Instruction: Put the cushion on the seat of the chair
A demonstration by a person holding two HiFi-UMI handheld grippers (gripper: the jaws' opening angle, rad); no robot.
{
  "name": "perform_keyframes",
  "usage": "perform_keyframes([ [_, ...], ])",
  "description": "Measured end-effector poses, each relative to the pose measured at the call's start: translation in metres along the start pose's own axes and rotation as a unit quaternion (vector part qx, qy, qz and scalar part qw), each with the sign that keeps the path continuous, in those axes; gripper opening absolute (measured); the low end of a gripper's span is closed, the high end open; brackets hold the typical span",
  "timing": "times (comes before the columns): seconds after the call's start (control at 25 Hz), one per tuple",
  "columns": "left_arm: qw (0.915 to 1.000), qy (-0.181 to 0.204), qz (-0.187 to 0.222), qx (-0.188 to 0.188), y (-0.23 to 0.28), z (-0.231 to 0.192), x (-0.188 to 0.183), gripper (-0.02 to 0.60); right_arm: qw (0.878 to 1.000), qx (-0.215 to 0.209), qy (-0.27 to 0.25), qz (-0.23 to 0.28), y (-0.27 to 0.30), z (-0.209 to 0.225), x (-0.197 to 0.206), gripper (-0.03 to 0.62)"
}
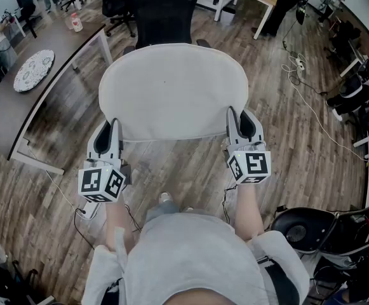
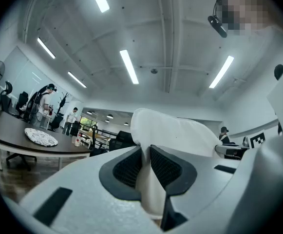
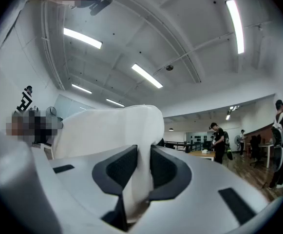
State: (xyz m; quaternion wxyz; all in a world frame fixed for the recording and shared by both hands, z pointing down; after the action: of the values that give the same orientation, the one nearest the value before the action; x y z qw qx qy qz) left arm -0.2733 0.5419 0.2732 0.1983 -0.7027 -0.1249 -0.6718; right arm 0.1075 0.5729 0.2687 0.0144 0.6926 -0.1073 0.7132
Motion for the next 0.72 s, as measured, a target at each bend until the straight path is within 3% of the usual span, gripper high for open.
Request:
perform_keyframes([
  [0.72, 0.9999, 0.002, 0.006, 0.009, 0.038, -0.026, 0.001, 0.058, 1.000, 0.009, -0.003, 0.009, 0.043, 0.001, 0.005, 0.061],
])
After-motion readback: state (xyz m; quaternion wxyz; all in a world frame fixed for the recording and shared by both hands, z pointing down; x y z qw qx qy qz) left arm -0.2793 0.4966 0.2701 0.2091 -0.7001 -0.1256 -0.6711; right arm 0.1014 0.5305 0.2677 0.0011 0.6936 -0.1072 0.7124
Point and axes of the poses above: the fingertips, and each gripper's own axes: y forward along the fingers, z to its right, x out of its underside, the point moved 10 cm from there along -y, backward along the fingers, and after that the axes turned 8 degrees about y, right-handed, at the moved point
